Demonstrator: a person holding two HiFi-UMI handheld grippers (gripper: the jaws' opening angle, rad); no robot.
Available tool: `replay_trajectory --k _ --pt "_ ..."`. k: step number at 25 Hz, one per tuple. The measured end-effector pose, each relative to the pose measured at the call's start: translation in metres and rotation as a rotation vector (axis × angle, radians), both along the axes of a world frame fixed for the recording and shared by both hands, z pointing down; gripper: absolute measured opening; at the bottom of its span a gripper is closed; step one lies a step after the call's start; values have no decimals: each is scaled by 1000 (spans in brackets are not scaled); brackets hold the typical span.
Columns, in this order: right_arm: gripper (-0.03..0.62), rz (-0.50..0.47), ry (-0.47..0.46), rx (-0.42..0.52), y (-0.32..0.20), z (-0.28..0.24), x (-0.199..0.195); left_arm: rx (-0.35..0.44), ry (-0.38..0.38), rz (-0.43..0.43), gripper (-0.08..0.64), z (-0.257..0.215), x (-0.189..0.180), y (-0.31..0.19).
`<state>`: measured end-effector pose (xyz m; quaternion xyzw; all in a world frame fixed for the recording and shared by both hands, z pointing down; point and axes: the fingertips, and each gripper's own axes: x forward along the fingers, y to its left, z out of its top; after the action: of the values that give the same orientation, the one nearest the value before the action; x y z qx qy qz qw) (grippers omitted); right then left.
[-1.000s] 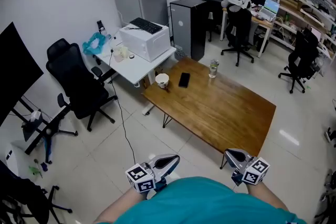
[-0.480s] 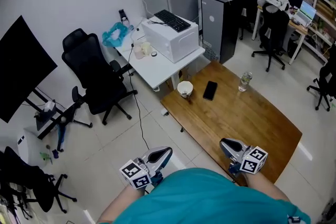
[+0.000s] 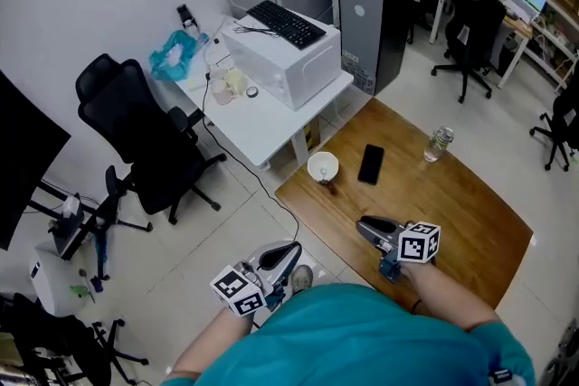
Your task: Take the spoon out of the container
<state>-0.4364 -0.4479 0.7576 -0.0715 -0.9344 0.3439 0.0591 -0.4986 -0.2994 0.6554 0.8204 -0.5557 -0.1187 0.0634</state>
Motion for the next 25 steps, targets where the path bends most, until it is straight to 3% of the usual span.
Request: replay_trajectory --k 6,10,14,18,25 --pt "179 134 134 -242 -47 43 -150 -62 -34 169 0 -16 -107 -24" --pt "207 281 176 -404 -80 67 -209 -92 -9 200 0 -24 -170 -37" --pt "169 335 161 -453 -89 77 -241 -113 20 210 0 -12 -211 -43" --pt "178 352 156 -483 -86 71 -262 -113 35 213 0 -9 -243 -46" --pt "181 492 153 -527 -87 80 -234 -107 61 203 0 -6 -266 -31"
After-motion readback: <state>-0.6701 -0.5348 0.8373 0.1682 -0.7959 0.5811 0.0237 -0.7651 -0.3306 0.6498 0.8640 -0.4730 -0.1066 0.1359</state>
